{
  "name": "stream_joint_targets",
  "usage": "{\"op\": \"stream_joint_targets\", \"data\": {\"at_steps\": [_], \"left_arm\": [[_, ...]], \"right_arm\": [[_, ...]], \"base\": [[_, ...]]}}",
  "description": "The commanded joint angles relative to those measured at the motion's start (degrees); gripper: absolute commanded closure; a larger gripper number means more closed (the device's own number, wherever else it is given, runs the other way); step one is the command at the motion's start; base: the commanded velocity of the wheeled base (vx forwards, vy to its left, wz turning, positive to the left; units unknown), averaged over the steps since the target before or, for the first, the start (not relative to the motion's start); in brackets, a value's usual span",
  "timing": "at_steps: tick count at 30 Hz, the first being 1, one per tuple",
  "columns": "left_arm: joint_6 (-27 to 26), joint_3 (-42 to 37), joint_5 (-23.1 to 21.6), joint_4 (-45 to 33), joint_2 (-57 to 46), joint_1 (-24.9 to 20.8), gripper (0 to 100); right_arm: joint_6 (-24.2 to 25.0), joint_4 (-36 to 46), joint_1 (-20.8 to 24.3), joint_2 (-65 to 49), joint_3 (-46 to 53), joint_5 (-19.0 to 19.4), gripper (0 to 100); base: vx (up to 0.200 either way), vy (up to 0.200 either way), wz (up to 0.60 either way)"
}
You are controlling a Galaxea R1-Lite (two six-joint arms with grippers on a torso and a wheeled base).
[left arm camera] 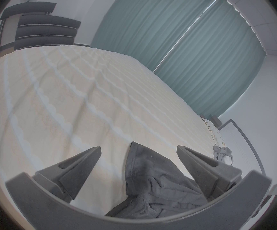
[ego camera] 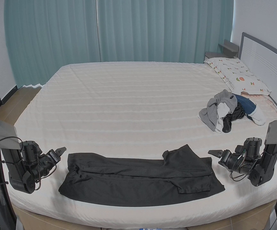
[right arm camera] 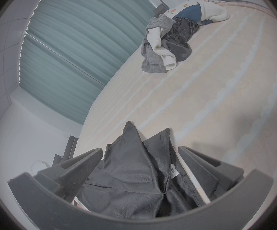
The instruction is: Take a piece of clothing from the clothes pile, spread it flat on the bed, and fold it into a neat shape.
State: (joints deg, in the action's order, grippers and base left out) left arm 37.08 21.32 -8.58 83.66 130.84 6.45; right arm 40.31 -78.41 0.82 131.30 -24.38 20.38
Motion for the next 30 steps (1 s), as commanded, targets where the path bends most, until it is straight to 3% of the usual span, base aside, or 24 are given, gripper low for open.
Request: {"op": "stream_joint_targets", "data": {"at_steps": [1, 2, 5, 8, 11, 16, 30], "left_arm": [[1.0, 7.1, -0.4, -9.0, -5.2, 0.4, 0], [1.0, 7.5, -0.4, -9.5, -5.1, 0.3, 0], [5.3, 18.8, -0.3, -24.0, -4.7, -1.0, 0], [10.9, 27.9, -0.3, -37.3, -4.2, -1.0, 0], [12.0, 32.2, -0.4, -44.2, -3.1, -1.6, 0], [12.1, 34.6, -0.3, -44.9, 1.3, -3.6, 0], [11.7, 33.4, 0.8, -44.7, 5.1, -5.1, 0]], "right_arm": [[0.2, -0.2, 0.7, 1.7, -0.8, 0.0, 0], [0.2, -0.3, 0.7, 1.8, -0.9, 0.0, 0], [0.3, -0.3, 1.8, 1.5, -1.0, -0.7, 0], [0.1, -0.2, 2.6, 1.2, -1.4, -4.5, 0], [-0.1, 0.7, 3.7, 1.1, -3.5, -6.1, 0], [-0.1, 7.0, 3.8, 1.2, -9.0, -6.2, 0], [1.3, 6.8, 2.4, 6.2, -9.5, -5.8, 0]], "base": [[0.000, 0.000, 0.00], [0.000, 0.000, 0.00], [0.000, 0.000, 0.00], [0.000, 0.000, 0.00], [0.000, 0.000, 0.00], [0.000, 0.000, 0.00], [0.000, 0.000, 0.00]]}}
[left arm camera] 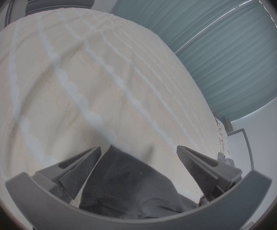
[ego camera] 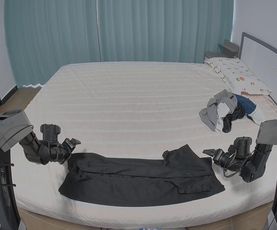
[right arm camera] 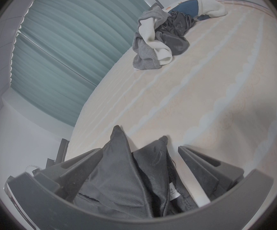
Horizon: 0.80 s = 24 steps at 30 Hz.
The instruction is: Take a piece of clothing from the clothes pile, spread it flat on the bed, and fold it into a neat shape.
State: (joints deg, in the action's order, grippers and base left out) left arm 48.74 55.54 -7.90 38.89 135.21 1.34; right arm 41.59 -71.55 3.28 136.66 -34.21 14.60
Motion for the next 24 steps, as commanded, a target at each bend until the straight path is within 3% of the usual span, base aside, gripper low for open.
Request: {"op": "stream_joint_targets", "data": {"at_steps": [1, 8, 11, 12, 24], "left_arm": [[0.2, -1.2, 0.1, 0.2, 0.4, 0.0, 0], [0.0, -1.9, 0.5, 1.7, 0.8, 0.1, 0], [-0.5, -2.4, 2.6, 2.7, 1.0, -0.4, 0], [-0.8, -2.4, 3.9, 3.5, 1.2, -0.5, 100], [-0.4, -5.9, 4.7, 10.9, 1.9, -0.7, 100]], "right_arm": [[0.2, -0.1, -0.4, 0.8, 0.4, 0.1, 0], [0.2, -1.1, -0.3, 0.9, 1.3, -0.3, 0], [0.2, -1.1, 0.0, 1.1, 1.1, -0.4, 0], [0.2, -1.2, 0.1, 1.1, 1.1, -0.4, 0], [0.2, -1.1, 1.4, 2.5, -1.2, -0.5, 0]], "base": [[0.000, 0.000, 0.00], [0.000, 0.000, 0.00], [0.000, 0.000, 0.00], [0.000, 0.000, 0.00], [0.000, 0.000, 0.00]]}}
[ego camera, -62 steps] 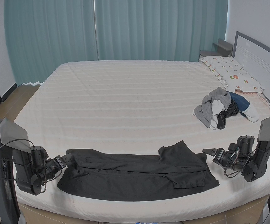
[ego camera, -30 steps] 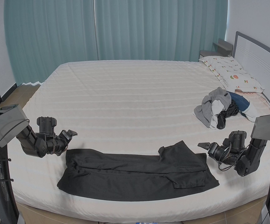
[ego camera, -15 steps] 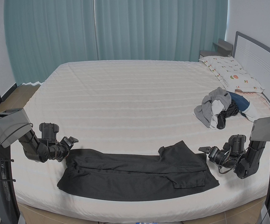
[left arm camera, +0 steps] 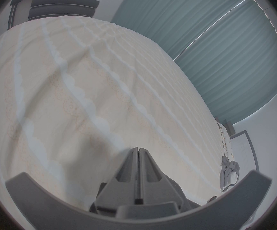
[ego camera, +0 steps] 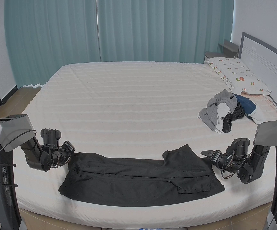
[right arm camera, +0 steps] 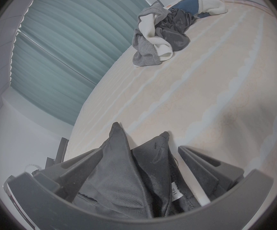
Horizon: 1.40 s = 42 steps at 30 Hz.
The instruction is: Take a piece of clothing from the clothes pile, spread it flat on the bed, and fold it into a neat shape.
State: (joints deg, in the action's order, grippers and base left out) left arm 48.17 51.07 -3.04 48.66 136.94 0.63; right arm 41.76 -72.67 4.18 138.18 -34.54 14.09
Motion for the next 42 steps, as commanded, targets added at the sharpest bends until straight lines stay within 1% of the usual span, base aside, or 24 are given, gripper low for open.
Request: {"op": "stream_joint_targets", "data": {"at_steps": [1, 4, 5, 10, 14, 15, 16, 25, 31, 32, 33, 37, 39, 42], "left_arm": [[0.2, -1.5, -0.1, 1.6, 0.2, 0.0, 100], [0.1, -1.6, -0.1, 2.1, 0.3, 0.0, 100], [0.2, -1.6, -0.1, 2.1, 0.3, 0.1, 100], [0.2, -1.6, -0.1, 2.1, 0.3, 0.0, 100], [0.2, -1.6, -0.1, 2.1, 0.3, 0.1, 100], [0.3, -1.6, -0.1, 2.2, 0.3, 0.1, 100], [0.4, -1.6, -0.1, 2.2, 0.3, 0.1, 100], [0.4, -1.8, -0.1, 2.1, 0.2, 0.1, 100], [0.4, -2.3, -0.2, 2.2, 0.0, 0.0, 100], [0.3, -2.6, -0.2, 2.3, 0.0, 0.1, 100], [0.3, -2.6, -0.3, 2.3, -0.1, 0.0, 0], [0.3, -2.6, -0.4, 2.7, -0.1, 0.1, 0], [0.4, -2.6, -0.4, 3.1, 0.1, 0.1, 0], [0.4, -2.7, -0.6, 3.7, 0.1, 0.2, 0]], "right_arm": [[0.0, 0.3, 0.7, 1.0, -1.1, 0.0, 0], [-0.1, 0.9, 0.7, 1.2, -1.6, 0.0, 0], [-0.2, 0.9, 0.6, 1.8, -1.9, 0.0, 100], [-0.2, 0.9, 0.0, 1.9, -2.6, -0.5, 100], [-0.2, 0.9, -0.9, 2.0, -4.4, -2.2, 100], [-0.2, 0.3, -1.5, 1.8, -5.5, -3.5, 100], [-0.1, 0.1, -1.6, 1.7, -5.8, -3.7, 100], [-0.2, -2.4, -2.3, 3.1, -6.2, -3.7, 100], [-1.2, -1.7, -2.1, 3.9, -6.1, -3.5, 100], [-1.5, -1.8, -2.1, 4.4, -6.2, -3.5, 0], [-1.5, -2.2, -2.1, 4.5, -6.2, -3.5, 0], [-1.4, -2.6, -2.4, 2.9, -6.2, -3.4, 0], [-1.2, -2.4, -3.0, -1.2, -5.7, -3.2, 0], [-1.2, -2.2, -2.2, -4.7, -3.6, -3.2, 0]], "base": [[0.000, 0.000, 0.00], [0.000, 0.000, 0.00], [0.000, 0.000, 0.00], [0.000, 0.000, 0.00], [0.000, 0.000, 0.00], [0.000, 0.000, 0.00], [0.000, 0.000, 0.00], [0.000, 0.000, 0.00], [0.000, 0.000, 0.00], [0.000, 0.000, 0.00], [0.000, 0.000, 0.00], [0.000, 0.000, 0.00], [0.000, 0.000, 0.00], [0.000, 0.000, 0.00]]}}
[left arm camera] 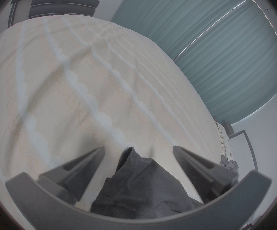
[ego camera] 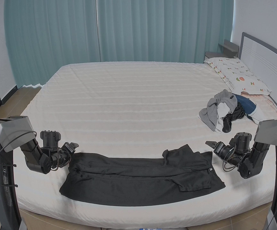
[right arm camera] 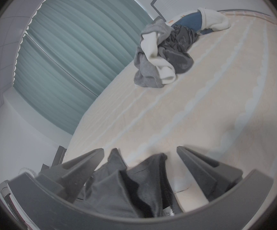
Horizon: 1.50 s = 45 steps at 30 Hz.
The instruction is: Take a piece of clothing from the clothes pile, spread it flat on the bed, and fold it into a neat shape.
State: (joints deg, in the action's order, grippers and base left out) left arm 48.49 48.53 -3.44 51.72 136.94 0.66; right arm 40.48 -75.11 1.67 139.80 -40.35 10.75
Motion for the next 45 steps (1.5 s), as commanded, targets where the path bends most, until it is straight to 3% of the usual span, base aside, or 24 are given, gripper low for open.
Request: {"op": "stream_joint_targets", "data": {"at_steps": [1, 7, 10, 11, 14, 17, 28, 29, 33, 38, 45], "left_arm": [[0.2, -0.3, -0.3, 1.0, 0.0, 0.2, 0], [0.1, -1.1, -1.0, 1.2, -0.2, 0.3, 0], [0.1, -1.1, -1.0, 1.2, -0.2, 0.3, 0], [0.1, -1.2, -0.9, 2.0, 0.2, 0.1, 0], [0.0, -1.2, -0.9, 2.7, 0.3, 0.1, 0], [0.2, -1.2, -0.9, 2.7, 0.2, 0.0, 0], [0.2, -1.2, -0.9, 2.7, 0.2, 0.0, 0], [0.1, -1.2, -0.9, 2.7, 0.3, 0.0, 0], [0.1, -1.2, -0.9, 2.7, 0.2, 0.0, 0], [0.2, -1.2, -0.9, 2.7, 0.2, 0.0, 0], [0.2, -1.2, -0.9, 2.7, 0.2, 0.1, 0]], "right_arm": [[0.0, 0.7, 0.7, -6.8, 2.6, 0.1, 0], [-0.9, 4.4, 7.6, -5.9, 2.0, -0.1, 0], [-0.9, 4.4, 7.6, -5.9, 2.0, -0.1, 0], [-1.1, 4.3, 8.1, -2.1, 0.2, 3.4, 0], [-3.0, 4.3, 7.6, -0.4, 0.1, 5.0, 0], [-5.0, 4.2, 7.2, -0.6, 0.2, 5.1, 0], [-5.2, 4.2, 6.8, -0.1, 0.7, 5.9, 0], [-5.3, 4.1, 6.8, -0.1, 0.7, 5.9, 100], [-5.2, 2.5, 6.4, -1.1, 1.9, 6.9, 100], [-5.3, -1.4, 4.3, -5.0, 8.4, 15.4, 100], [-5.4, -1.5, 2.5, -6.8, 10.8, 16.2, 100]], "base": [[0.000, 0.000, 0.00], [0.000, 0.000, 0.00], [0.000, 0.000, 0.00], [0.000, 0.000, 0.00], [0.000, 0.000, 0.00], [0.000, 0.000, 0.00], [0.000, 0.000, 0.00], [0.000, 0.000, 0.00], [0.000, 0.000, 0.00], [0.000, 0.000, 0.00], [0.000, 0.000, 0.00]]}}
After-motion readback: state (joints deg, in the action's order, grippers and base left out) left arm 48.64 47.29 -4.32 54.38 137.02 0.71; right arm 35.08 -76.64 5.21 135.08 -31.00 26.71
